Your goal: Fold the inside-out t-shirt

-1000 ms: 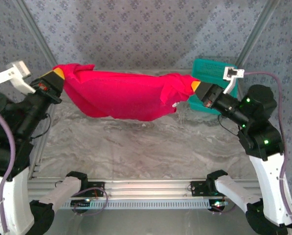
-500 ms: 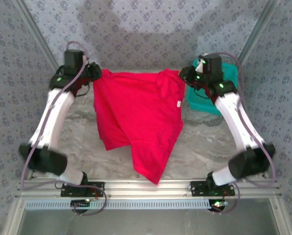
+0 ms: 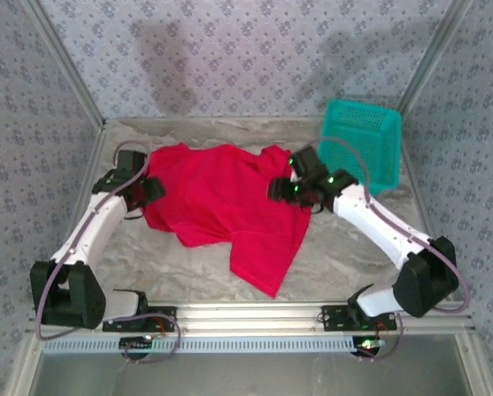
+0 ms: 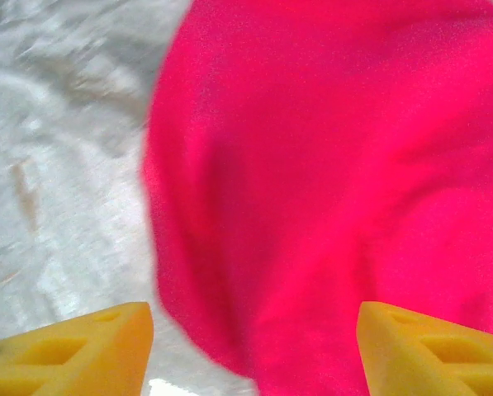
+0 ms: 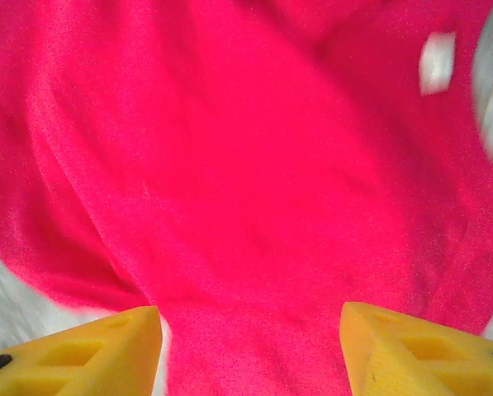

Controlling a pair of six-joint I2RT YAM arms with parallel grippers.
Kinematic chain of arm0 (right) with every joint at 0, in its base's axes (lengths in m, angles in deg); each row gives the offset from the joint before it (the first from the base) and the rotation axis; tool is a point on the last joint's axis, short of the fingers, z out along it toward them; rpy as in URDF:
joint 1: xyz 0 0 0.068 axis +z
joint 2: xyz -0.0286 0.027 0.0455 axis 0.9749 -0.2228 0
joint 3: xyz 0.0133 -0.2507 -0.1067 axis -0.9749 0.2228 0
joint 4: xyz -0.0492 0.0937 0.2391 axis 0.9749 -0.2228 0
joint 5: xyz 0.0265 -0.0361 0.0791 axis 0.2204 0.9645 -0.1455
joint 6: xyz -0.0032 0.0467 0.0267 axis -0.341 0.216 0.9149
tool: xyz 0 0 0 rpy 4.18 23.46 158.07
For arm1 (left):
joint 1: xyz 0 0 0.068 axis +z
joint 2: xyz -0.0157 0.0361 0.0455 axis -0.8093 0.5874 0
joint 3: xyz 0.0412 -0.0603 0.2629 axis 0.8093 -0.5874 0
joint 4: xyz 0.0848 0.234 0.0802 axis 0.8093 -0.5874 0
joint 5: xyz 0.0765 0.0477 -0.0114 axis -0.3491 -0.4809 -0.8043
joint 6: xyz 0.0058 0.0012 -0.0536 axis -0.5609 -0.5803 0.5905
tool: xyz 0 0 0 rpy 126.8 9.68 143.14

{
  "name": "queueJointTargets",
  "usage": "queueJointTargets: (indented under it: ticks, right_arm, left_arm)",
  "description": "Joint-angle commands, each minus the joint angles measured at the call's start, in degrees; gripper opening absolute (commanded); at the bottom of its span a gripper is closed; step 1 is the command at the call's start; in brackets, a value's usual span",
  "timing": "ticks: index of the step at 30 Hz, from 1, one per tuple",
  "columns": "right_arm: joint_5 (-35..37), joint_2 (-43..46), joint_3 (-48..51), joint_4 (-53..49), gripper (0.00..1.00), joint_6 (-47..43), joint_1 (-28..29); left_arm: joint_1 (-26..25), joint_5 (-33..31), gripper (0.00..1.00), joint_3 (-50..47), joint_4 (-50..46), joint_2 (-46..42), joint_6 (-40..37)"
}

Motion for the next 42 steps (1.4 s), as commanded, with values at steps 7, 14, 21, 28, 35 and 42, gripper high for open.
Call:
queueJointTargets:
  ticks: [7, 14, 21, 28, 35, 42]
  right_arm:
    - [0.52, 9.95, 22.7, 5.7, 0.63, 12.23, 8.05]
    - [-0.66, 6.17, 25.57, 8.62, 0.65, 15.67, 11.46]
    - [-0.88, 0.16, 26.85, 13.1, 0.65, 20.85, 14.39]
    - [0.95, -7.22, 25.54, 18.1, 0.46, 24.6, 15.87]
    - [5.35, -4.03, 15.8, 9.8, 0.0, 19.32, 12.16]
    - [6.83, 8.45, -4.49, -5.03, 0.0, 6.1, -1.71]
  left_arm:
    - [7.5, 4.46, 0.53, -13.46, 8.5, 0.33, 6.23]
    - [7.43, 8.31, 0.52, -14.3, 16.97, 7.19, 9.7]
    - [7.51, 8.72, 0.41, -15.69, 20.52, 14.07, 11.17]
    - [7.48, 9.86, 0.01, -13.27, 18.9, 14.01, 12.08]
    - [8.05, 5.88, 0.0, 1.13, 3.27, 4.26, 8.27]
    - [12.07, 4.48, 0.0, 21.21, -7.91, -2.9, 5.76]
